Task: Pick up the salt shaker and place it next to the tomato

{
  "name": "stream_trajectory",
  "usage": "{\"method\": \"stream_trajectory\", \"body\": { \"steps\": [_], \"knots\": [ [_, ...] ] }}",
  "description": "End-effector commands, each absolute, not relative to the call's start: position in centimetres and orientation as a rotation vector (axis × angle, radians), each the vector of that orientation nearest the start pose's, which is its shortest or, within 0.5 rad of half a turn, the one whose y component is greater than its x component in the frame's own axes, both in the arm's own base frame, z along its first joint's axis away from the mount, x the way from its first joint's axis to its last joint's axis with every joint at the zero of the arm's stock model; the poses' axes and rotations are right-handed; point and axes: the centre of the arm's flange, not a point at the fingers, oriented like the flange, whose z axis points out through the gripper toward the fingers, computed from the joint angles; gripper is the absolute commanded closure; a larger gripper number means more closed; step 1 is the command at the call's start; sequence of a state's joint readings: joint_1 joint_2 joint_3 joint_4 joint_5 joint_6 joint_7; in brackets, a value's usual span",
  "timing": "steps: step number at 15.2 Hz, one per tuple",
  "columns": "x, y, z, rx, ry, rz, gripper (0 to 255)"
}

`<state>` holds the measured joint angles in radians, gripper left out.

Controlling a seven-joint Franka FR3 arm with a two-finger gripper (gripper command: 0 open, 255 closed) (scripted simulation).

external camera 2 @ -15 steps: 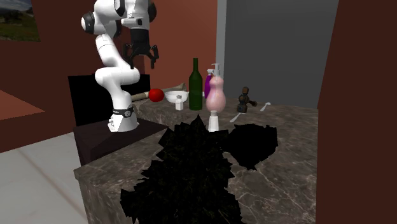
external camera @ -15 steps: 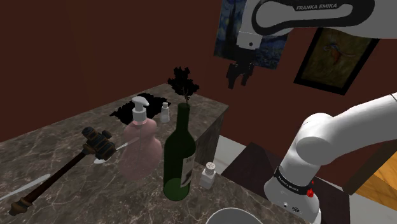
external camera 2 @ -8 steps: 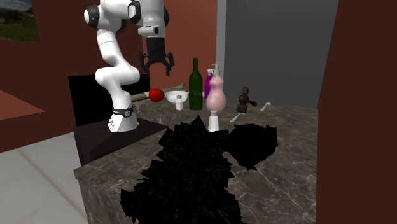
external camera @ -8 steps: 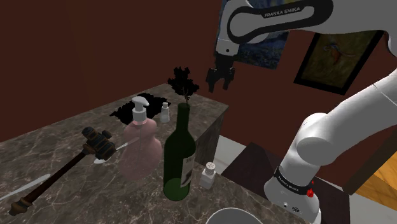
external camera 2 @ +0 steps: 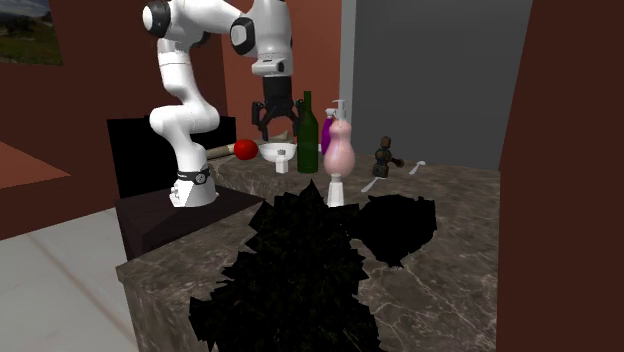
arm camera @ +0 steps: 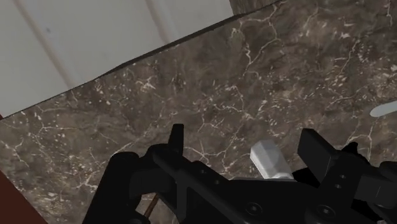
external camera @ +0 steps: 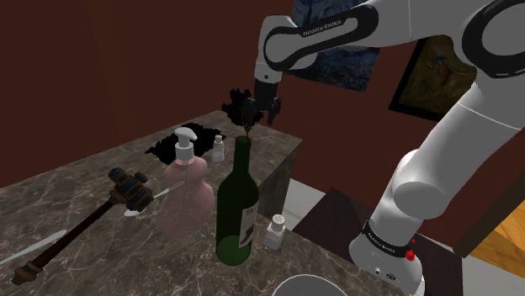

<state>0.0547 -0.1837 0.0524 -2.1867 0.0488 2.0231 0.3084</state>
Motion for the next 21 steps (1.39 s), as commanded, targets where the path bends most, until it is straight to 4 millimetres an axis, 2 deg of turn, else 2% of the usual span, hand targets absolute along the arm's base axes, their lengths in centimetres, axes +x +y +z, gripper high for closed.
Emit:
{"method": "stream_trajectory", "body": {
  "steps": [1, 12, 19, 21],
  "knots": [
    [51.6, 6.6, 45.8, -3.076, 0.362, -0.022, 0],
    [63.6, 11.3, 40.2, -3.035, 0.445, -0.036, 0],
    [63.7, 11.6, 36.5, -3.035, 0.445, -0.036, 0],
    [63.7, 11.6, 36.2, -3.035, 0.445, -0.036, 0]
  ]
}}
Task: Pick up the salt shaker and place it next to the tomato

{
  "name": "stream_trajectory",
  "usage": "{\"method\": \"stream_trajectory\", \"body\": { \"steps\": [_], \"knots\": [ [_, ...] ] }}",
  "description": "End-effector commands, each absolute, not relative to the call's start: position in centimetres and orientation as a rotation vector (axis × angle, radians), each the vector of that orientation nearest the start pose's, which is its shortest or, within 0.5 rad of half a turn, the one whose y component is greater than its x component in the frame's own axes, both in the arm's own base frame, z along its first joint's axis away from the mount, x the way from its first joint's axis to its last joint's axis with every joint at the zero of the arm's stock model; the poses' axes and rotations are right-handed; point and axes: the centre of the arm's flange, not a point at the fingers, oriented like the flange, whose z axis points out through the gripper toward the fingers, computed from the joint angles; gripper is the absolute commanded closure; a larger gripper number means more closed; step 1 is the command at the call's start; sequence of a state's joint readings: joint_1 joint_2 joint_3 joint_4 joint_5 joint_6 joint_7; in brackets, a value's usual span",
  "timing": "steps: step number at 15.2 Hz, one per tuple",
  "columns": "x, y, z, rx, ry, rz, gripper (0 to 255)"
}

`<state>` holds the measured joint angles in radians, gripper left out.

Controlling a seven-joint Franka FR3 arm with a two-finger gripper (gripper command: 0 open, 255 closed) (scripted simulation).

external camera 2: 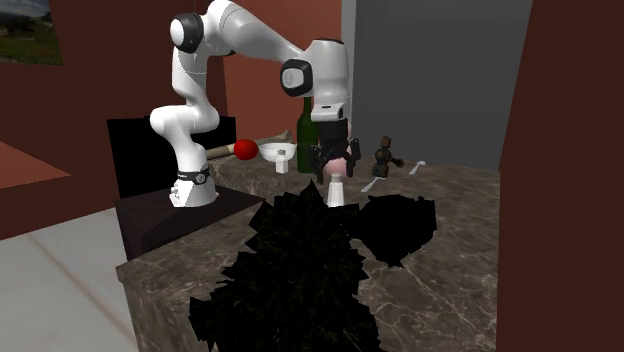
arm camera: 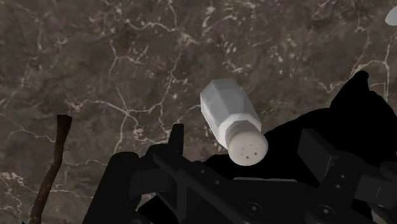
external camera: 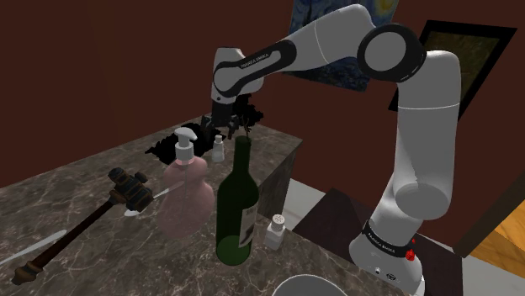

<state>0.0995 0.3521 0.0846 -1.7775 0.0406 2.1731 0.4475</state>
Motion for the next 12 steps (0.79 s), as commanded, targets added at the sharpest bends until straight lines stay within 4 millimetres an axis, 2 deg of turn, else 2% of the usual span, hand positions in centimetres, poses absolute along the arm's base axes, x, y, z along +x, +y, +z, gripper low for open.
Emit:
{"method": "stream_trajectory", "body": {
  "steps": [1, 7, 8, 12],
  "knots": [
    [63.75, 11.60, 36.25, -3.035, 0.445, -0.036, 0],
    [63.75, 11.60, 36.25, -3.035, 0.445, -0.036, 0],
    [63.75, 11.60, 36.25, -3.035, 0.445, -0.036, 255],
    [63.75, 11.60, 36.25, -3.035, 0.445, -0.036, 255]
  ]
}}
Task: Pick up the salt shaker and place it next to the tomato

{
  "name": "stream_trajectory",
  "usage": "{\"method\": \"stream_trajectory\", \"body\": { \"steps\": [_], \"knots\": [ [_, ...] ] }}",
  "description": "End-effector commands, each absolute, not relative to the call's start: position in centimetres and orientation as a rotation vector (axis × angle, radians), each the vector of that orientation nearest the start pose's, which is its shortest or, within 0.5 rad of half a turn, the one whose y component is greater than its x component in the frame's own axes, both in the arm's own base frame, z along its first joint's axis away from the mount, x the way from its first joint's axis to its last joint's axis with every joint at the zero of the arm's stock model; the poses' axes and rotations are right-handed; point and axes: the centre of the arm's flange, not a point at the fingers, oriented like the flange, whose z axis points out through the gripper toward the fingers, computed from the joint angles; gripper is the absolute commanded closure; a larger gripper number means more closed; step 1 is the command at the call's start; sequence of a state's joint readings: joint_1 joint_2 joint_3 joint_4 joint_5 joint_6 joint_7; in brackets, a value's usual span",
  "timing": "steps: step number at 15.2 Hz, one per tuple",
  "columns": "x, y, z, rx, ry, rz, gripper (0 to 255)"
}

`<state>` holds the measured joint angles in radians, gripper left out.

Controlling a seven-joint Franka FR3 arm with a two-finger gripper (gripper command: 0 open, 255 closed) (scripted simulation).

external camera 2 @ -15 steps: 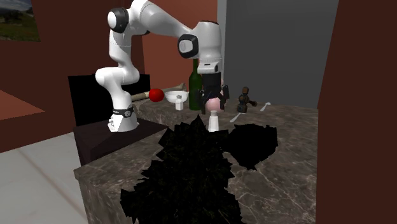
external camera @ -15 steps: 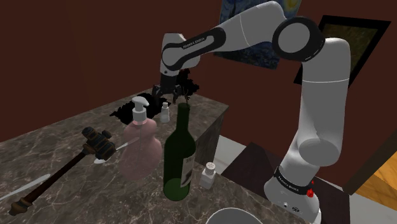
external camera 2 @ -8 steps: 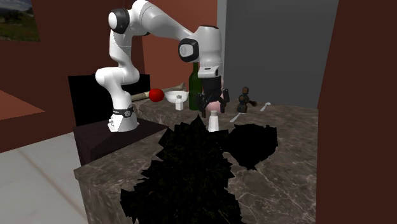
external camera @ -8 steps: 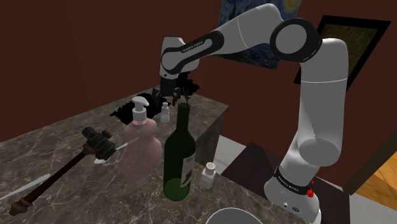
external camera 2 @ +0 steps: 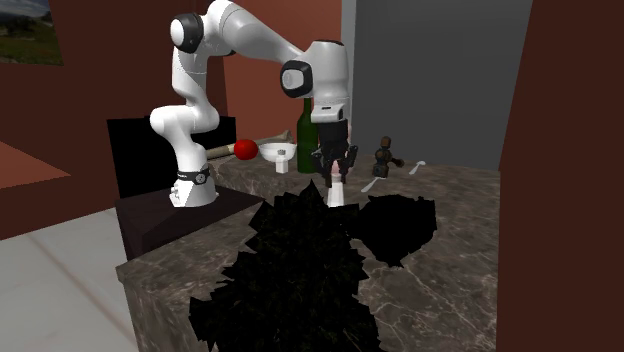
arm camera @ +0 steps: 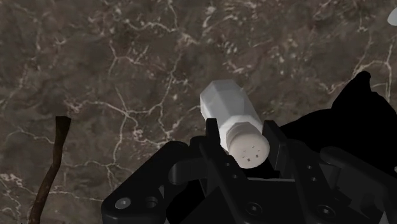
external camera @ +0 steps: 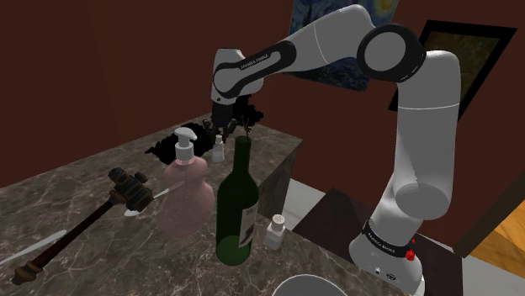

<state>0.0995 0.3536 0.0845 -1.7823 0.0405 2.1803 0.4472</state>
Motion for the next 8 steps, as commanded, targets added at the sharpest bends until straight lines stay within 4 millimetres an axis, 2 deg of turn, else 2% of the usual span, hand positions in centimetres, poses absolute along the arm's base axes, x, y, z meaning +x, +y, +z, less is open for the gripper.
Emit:
{"method": "stream_trajectory", "body": {
  "steps": [1, 5, 8],
  "knots": [
    [63.7, 11.6, 36.3, -3.035, 0.445, -0.036, 255],
    [63.7, 11.6, 36.2, -3.035, 0.445, -0.036, 255],
    [63.7, 11.6, 37.8, -3.035, 0.445, -0.036, 255]
  ]
}}
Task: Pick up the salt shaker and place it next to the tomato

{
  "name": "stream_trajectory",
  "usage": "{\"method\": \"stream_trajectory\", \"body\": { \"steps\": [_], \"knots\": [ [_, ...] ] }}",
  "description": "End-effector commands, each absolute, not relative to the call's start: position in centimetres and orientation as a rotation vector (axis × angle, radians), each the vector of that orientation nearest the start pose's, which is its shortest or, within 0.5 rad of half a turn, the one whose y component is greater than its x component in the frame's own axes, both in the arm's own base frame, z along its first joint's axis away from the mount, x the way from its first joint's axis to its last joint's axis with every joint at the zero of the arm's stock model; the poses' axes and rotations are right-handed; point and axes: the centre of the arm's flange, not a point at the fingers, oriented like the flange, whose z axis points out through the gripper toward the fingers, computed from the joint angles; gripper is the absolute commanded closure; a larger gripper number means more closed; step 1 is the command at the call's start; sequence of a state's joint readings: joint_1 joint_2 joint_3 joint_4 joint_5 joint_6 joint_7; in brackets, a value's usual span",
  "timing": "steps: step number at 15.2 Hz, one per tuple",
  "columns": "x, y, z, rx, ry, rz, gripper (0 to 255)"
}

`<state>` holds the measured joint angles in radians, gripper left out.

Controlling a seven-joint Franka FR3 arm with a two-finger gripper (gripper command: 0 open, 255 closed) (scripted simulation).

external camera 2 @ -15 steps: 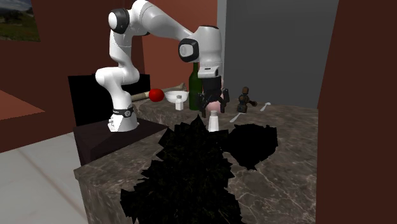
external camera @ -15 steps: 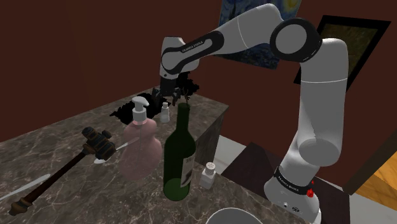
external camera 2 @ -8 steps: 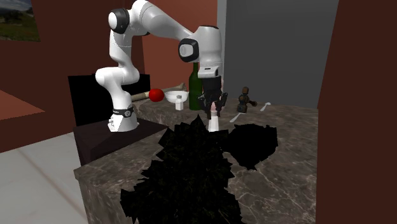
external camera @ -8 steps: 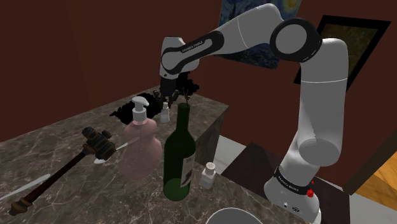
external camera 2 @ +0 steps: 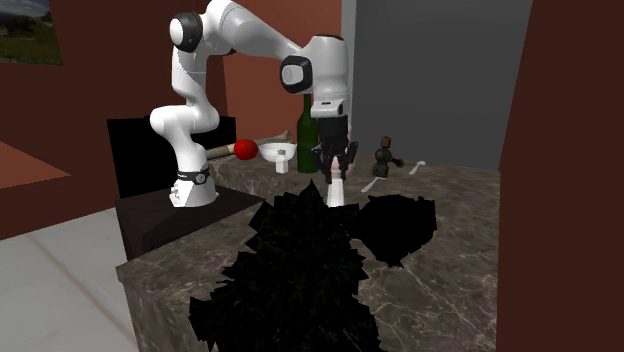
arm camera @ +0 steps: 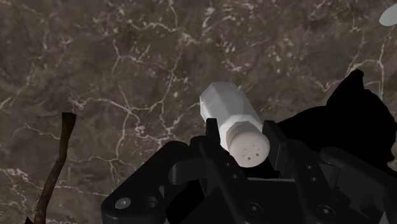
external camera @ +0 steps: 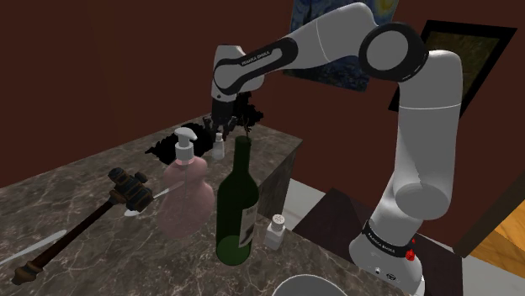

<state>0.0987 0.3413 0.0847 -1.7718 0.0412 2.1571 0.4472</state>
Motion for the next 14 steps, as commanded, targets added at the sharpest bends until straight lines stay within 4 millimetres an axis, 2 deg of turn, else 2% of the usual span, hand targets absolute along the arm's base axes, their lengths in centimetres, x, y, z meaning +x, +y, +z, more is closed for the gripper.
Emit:
{"method": "stream_trajectory", "body": {
  "steps": [1, 14],
  "knots": [
    [63.7, 11.6, 38.4, -3.035, 0.445, -0.036, 255],
    [63.7, 11.6, 45.2, -3.035, 0.445, -0.036, 255]
  ]
}}
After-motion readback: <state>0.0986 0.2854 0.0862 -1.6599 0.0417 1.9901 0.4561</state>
